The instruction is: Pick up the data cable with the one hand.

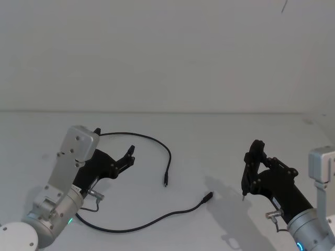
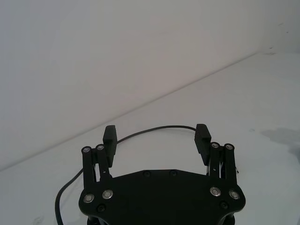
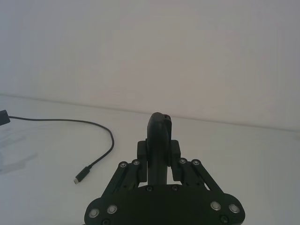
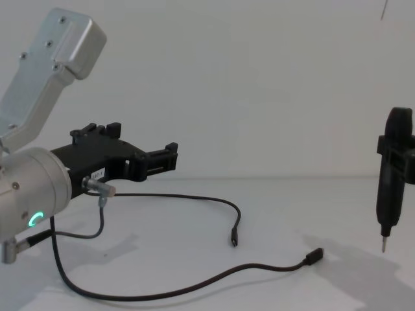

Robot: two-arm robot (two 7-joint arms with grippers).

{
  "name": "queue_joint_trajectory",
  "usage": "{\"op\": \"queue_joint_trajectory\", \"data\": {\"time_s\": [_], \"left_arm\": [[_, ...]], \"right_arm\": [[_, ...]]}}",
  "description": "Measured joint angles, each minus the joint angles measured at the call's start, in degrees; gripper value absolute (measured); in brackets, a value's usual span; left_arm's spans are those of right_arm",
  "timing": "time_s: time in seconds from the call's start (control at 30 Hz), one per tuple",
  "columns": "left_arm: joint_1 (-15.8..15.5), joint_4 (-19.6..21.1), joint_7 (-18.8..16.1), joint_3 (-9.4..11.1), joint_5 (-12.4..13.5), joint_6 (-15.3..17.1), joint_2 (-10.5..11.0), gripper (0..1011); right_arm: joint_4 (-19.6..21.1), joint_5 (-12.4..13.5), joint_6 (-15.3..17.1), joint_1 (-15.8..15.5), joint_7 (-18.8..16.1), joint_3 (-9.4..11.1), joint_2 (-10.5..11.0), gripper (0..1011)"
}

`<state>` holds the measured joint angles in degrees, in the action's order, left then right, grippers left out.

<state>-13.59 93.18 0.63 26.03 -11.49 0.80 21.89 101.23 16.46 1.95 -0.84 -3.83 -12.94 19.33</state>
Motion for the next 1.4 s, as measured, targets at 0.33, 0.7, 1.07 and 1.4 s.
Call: {"op": "queue_joint_trajectory", "data": {"time_s": [0.33,0.7,1.07,1.4], "left_arm": [[0.0,0.2,0.9,0.0,-0.3,0.4,0.3,1001],[0.0,2.4,7.7,-0.4,-3.6,3.7,3.3,1001],[-1.8,5.2,17.0,-0.3,-7.2,10.5,8.0,1001],[-5.9,7.1,24.6,2.4,-8.3,19.1,11.7,1001]], "right_arm": [[0.0,0.0,0.0,0.0,0.0,0.0,0.0,279],[0.0,0.0,0.0,0.0,0.0,0.0,0.0,279],[0.0,0.0,0.0,0.0,0.0,0.0,0.0,279],[0.0,0.0,0.0,0.0,0.0,0.0,0.0,279]]}}
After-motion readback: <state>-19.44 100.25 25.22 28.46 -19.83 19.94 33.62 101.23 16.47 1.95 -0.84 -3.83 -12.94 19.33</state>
